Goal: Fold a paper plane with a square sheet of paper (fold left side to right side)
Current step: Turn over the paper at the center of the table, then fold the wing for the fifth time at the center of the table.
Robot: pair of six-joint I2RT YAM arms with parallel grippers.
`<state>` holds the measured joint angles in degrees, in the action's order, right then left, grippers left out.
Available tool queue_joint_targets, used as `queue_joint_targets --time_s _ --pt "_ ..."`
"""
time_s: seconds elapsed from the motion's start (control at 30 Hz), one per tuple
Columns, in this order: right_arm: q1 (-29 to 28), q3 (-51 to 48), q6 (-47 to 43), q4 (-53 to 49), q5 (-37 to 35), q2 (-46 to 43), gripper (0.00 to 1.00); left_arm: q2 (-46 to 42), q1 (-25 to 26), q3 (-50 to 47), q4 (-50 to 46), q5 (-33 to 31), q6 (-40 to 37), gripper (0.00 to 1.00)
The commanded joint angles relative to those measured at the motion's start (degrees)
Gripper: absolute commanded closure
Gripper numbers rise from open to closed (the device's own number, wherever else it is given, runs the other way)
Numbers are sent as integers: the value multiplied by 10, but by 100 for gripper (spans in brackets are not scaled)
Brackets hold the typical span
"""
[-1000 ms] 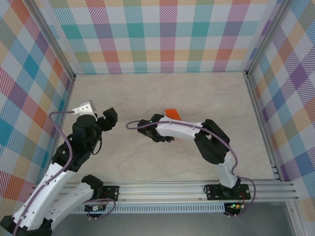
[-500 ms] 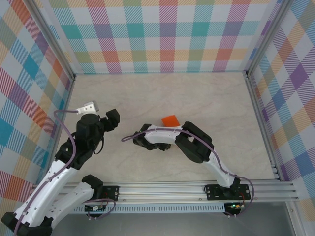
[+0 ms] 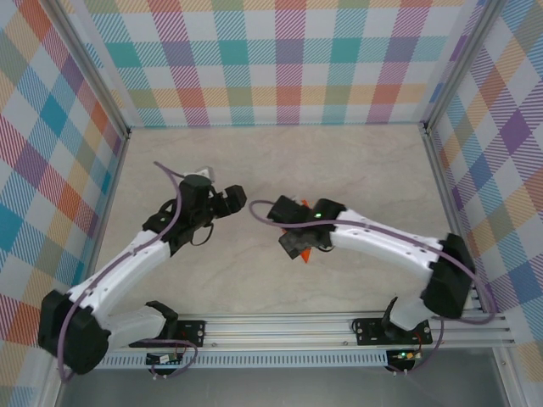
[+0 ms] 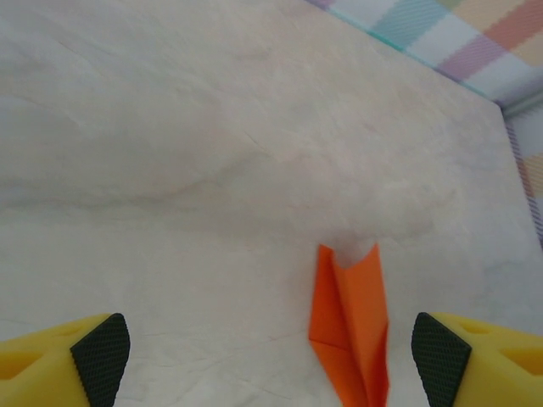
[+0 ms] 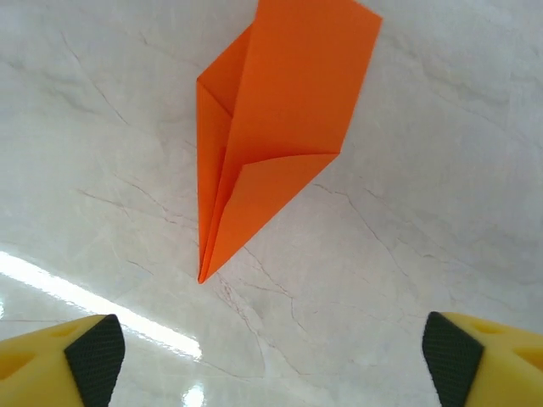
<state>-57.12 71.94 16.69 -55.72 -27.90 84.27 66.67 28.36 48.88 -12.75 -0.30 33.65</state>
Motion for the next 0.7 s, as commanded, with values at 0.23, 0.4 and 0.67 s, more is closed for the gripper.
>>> queue_joint_targets --time_s 0.23,0.4,0.67 --pt "201 -257 48 263 312 -303 0 219 33 36 213 232 73 16" --pt "254 -293 64 296 384 -344 0 318 61 88 244 254 82 23" --pt "325 -321 92 338 477 -335 0 432 83 166 212 243 78 35"
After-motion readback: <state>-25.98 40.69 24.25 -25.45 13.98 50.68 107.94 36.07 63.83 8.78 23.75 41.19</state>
